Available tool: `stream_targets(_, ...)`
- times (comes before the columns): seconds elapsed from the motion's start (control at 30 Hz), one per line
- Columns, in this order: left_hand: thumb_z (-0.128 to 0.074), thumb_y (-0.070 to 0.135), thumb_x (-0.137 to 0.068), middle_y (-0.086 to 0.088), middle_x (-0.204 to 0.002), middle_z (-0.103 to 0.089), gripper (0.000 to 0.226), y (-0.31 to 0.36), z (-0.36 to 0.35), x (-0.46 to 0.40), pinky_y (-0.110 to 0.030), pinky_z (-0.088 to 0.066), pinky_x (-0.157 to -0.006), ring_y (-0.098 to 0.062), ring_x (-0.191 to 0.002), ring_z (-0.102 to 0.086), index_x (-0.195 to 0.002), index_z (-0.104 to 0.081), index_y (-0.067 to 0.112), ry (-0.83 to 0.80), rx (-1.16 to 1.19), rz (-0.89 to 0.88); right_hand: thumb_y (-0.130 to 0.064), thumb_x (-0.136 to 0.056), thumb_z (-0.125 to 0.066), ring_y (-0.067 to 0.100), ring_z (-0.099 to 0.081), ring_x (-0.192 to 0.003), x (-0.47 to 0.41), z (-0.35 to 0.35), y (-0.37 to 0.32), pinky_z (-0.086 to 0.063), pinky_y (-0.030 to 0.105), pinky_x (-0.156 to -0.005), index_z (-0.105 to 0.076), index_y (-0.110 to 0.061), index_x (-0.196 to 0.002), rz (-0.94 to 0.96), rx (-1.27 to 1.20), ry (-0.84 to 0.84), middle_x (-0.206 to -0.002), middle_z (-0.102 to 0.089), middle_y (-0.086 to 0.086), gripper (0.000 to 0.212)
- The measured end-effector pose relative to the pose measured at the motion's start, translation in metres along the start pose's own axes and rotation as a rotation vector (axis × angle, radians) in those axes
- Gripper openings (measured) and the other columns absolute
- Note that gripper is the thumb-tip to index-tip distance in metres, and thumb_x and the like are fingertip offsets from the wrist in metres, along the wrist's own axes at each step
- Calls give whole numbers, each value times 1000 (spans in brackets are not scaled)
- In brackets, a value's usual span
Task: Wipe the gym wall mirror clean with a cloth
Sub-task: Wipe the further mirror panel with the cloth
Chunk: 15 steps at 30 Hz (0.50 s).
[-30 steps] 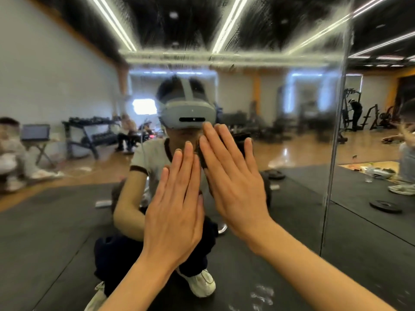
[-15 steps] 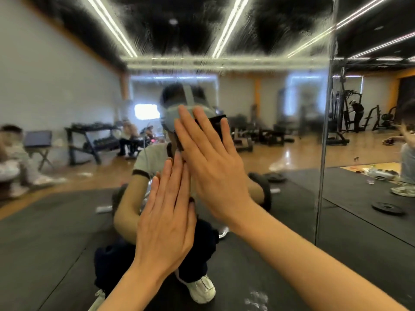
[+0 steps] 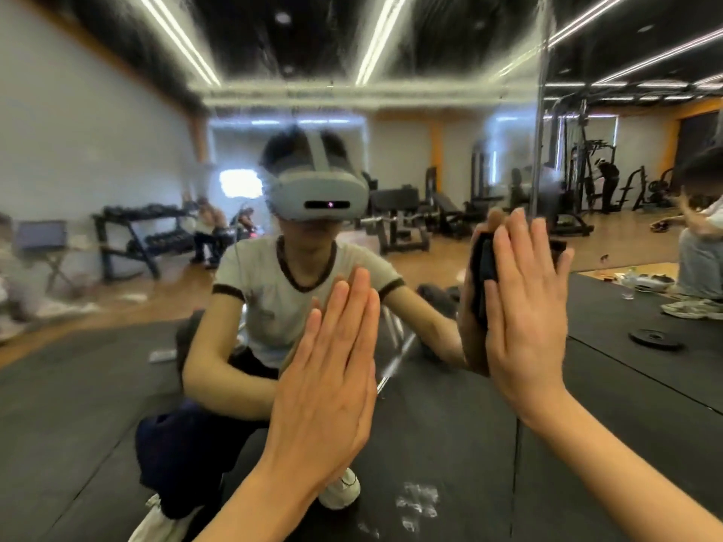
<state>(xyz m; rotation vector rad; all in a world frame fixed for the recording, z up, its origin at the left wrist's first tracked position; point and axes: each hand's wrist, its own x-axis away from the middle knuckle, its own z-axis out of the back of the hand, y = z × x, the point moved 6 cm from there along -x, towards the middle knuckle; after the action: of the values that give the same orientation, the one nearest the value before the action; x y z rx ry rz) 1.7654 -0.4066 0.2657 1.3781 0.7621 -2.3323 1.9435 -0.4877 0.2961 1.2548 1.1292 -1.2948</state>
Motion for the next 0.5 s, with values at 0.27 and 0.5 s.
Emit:
stream_targets(0.27,-36,18,-96,-14,-168,-5,70,2,-15,33,-37,-2,-127,-25,-157,-1,-159,-10,0,-28,-103,-45,-24,-111,-25,18,-6,-155,115,3,9,-1,41,-126,-12,-19,-161,126,104,-165,-169,-3,-4,52)
stream_targets(0.5,-36,19,-97,-10,-169,6,71,2,-18,33,-35,0,-127,-23,-157,2,-159,-6,0,32,-123,-52,-11,-106,-36,32,-17,-151,-34,1,7,4,42,-124,-34,1,-152,-3,-58,57,-159,-31,22,47)
